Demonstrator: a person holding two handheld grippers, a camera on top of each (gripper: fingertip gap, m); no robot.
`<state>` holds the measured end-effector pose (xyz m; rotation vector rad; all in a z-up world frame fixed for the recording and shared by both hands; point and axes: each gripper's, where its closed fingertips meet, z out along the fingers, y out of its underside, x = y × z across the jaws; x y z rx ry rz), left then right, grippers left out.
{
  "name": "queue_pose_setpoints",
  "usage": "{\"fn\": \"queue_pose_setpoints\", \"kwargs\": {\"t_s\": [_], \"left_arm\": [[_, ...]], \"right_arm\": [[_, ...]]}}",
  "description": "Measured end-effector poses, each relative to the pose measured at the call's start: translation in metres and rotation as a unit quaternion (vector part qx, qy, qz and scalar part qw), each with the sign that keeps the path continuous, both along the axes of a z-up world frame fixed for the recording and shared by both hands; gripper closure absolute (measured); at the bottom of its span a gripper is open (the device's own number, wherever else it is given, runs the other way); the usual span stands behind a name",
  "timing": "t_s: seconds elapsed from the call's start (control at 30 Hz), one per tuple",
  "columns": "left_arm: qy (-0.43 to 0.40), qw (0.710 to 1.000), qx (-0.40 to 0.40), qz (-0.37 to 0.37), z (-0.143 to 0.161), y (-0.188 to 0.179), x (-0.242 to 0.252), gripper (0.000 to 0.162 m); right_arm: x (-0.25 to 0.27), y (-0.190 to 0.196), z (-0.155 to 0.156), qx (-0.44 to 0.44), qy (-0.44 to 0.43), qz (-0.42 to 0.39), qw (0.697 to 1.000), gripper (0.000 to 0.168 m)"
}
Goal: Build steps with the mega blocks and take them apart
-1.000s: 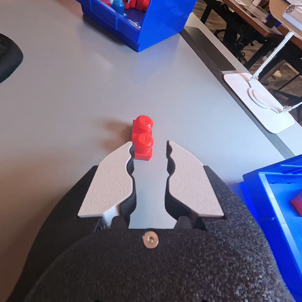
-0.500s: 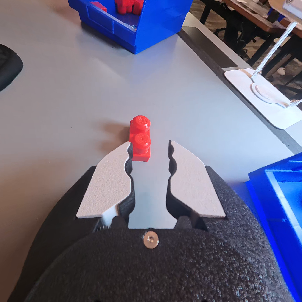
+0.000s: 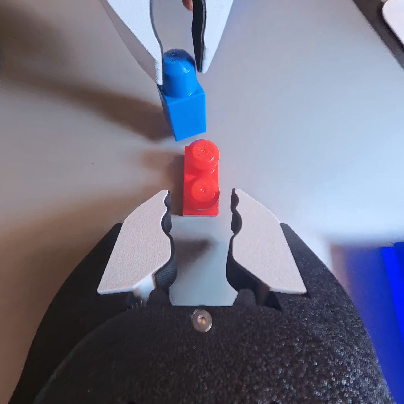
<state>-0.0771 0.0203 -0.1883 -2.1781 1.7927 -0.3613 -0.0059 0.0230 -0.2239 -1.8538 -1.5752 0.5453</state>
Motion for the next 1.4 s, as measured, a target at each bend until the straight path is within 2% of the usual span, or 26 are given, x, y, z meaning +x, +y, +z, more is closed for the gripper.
{"fn": "queue_pose_setpoints", "kwargs": {"t_s": [0.07, 0.1, 0.17, 0.23, 0.3, 0.4, 0.53, 0.6, 0.67, 0.73, 0.93, 1.07, 1.17, 1.2, 1.27, 1.33, 1.4], "left_arm": [[-0.009, 1.0, 0.009, 0.006, 0.0, 0.0, 0.0, 0.126], [-0.02, 1.0, 0.018, 0.011, 0.002, 0.0, 0.0, 0.121], [-0.069, 0.997, 0.033, 0.024, 0.012, -0.005, 0.003, 0.115], [-0.127, 0.989, 0.064, 0.042, 0.024, -0.008, 0.007, 0.114], [-0.196, 0.975, 0.085, 0.058, 0.034, -0.016, 0.012, 0.114], [-0.306, 0.94, 0.115, 0.097, 0.048, -0.021, 0.019, 0.115], [-0.489, 0.859, 0.087, 0.126, 0.083, -0.033, 0.033, 0.115], [-0.549, 0.826, 0.054, 0.112, 0.099, -0.043, 0.04, 0.115], [-0.575, 0.813, 0.032, 0.087, 0.109, -0.054, 0.043, 0.117], [-0.603, 0.795, 0.034, 0.057, 0.12, -0.066, 0.041, 0.13], [-0.603, 0.794, 0.046, 0.052, 0.117, -0.07, 0.037, 0.123], [-0.611, 0.786, 0.057, 0.073, 0.116, -0.062, 0.032, 0.116], [-0.612, 0.786, 0.051, 0.068, 0.114, -0.064, 0.035, 0.119], [-0.607, 0.79, 0.051, 0.065, 0.112, -0.065, 0.036, 0.125], [-0.593, 0.8, 0.059, 0.064, 0.108, -0.065, 0.035, 0.128], [-0.574, 0.813, 0.074, 0.068, 0.105, -0.06, 0.03, 0.128], [-0.561, 0.818, 0.097, 0.082, 0.106, -0.05, 0.016, 0.128]], "right_arm": [[-0.002, 0.002, -0.008, -0.003, -0.011, -0.005, 1.0, 0.119], [-0.002, 0.003, -0.011, -0.002, -0.011, -0.005, 1.0, 0.133], [-0.001, 0.004, -0.012, 0.005, -0.006, 0.0, 1.0, 0.134], [0.002, 0.01, -0.004, 0.027, 0.006, -0.003, 1.0, 0.134], [0.002, 0.014, 0.016, 0.034, 0.06, -0.005, 0.998, 0.134], [-0.002, 0.008, 0.068, 0.034, 0.212, 0.014, 0.977, 0.135], [-0.009, -0.026, 0.135, -0.014, 0.406, 0.071, 0.911, 0.135], [-0.017, -0.047, 0.146, -0.045, 0.445, 0.101, 0.889, 0.134], [-0.024, -0.06, 0.152, -0.063, 0.47, 0.114, 0.873, 0.134], [-0.027, -0.064, 0.155, -0.079, 0.484, 0.113, 0.864, 0.134], [-0.031, -0.064, 0.153, -0.086, 0.484, 0.111, 0.864, 0.134], [-0.033, -0.065, 0.148, -0.09, 0.482, 0.111, 0.864, 0.134], [-0.037, -0.066, 0.142, -0.087, 0.472, 0.11, 0.87, 0.134], [-0.038, -0.066, 0.141, -0.087, 0.471, 0.11, 0.871, 0.134], [-0.039, -0.065, 0.137, -0.092, 0.465, 0.109, 0.874, 0.134], [-0.041, -0.058, 0.132, -0.083, 0.436, 0.104, 0.89, 0.132], [-0.044, -0.045, 0.12, -0.072, 0.373, 0.098, 0.92, 0.123]]}}
